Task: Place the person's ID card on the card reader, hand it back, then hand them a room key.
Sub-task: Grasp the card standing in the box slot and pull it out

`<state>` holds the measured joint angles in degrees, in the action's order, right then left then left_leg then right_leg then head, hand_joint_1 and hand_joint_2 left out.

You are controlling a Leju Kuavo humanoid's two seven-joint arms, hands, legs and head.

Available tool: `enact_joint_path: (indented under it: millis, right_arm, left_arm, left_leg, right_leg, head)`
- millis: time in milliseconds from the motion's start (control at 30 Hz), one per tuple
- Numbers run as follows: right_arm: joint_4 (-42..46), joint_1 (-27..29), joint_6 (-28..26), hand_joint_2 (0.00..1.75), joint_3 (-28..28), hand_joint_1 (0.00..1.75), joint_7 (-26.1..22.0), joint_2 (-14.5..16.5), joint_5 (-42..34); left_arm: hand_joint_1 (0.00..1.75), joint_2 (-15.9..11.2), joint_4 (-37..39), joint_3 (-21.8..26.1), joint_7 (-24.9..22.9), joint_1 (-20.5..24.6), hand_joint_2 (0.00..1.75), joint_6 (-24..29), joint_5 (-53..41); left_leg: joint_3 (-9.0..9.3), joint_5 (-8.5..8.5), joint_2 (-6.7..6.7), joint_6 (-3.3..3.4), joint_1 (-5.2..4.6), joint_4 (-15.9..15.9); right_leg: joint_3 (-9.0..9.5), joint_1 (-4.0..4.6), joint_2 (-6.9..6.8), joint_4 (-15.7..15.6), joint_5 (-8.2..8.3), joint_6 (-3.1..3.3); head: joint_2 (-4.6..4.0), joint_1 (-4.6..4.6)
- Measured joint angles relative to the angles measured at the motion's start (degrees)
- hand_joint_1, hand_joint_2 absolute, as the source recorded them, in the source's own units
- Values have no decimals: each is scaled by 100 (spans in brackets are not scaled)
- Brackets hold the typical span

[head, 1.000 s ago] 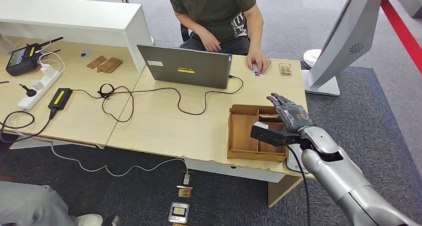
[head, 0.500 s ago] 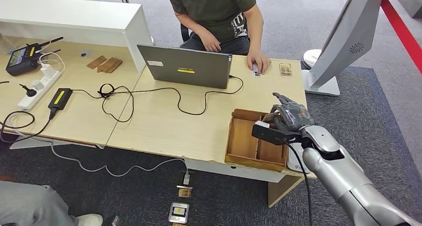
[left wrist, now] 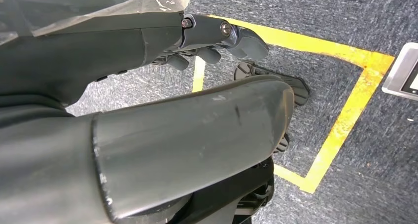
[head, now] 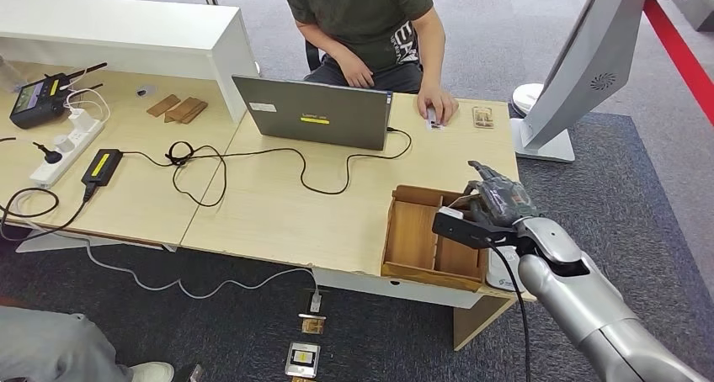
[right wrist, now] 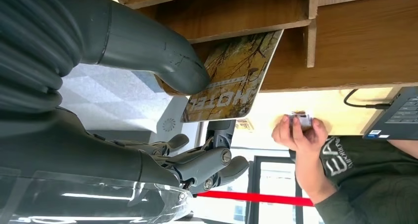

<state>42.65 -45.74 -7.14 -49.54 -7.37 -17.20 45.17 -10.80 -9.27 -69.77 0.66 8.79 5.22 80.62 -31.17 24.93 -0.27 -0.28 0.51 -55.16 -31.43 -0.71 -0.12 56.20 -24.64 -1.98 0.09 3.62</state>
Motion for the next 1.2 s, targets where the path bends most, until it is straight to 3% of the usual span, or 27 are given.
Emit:
enact_joint_path:
  millis: [300, 700, 1200]
  right_arm:
    - [325, -25, -622, 175, 137, 175, -385, -104, -155]
    - [832, -401, -737, 175, 252, 175, -607, -218, -316]
    - [890, -577, -880, 175, 221, 175, -843, -93, -465]
  left_arm:
    - [0, 0, 0, 0, 1, -1, 0, 0, -55]
    - [0, 14, 0, -5, 3, 1, 0, 24, -83]
    - [0, 26, 0, -26, -56, 11, 0, 77, -230]
  left_leg:
    - [-2, 0, 0, 0, 0, 0]
    - [-1, 0, 0, 0, 0, 0]
    - [-5, 0, 0, 0, 0, 1]
  right_leg:
    - [-1, 0, 0, 1, 1, -1]
    - [-1, 0, 0, 1, 1, -1]
    - [-1, 0, 1, 4, 1, -1]
  head:
    - [0, -1]
    - [0, -1]
    - [0, -1]
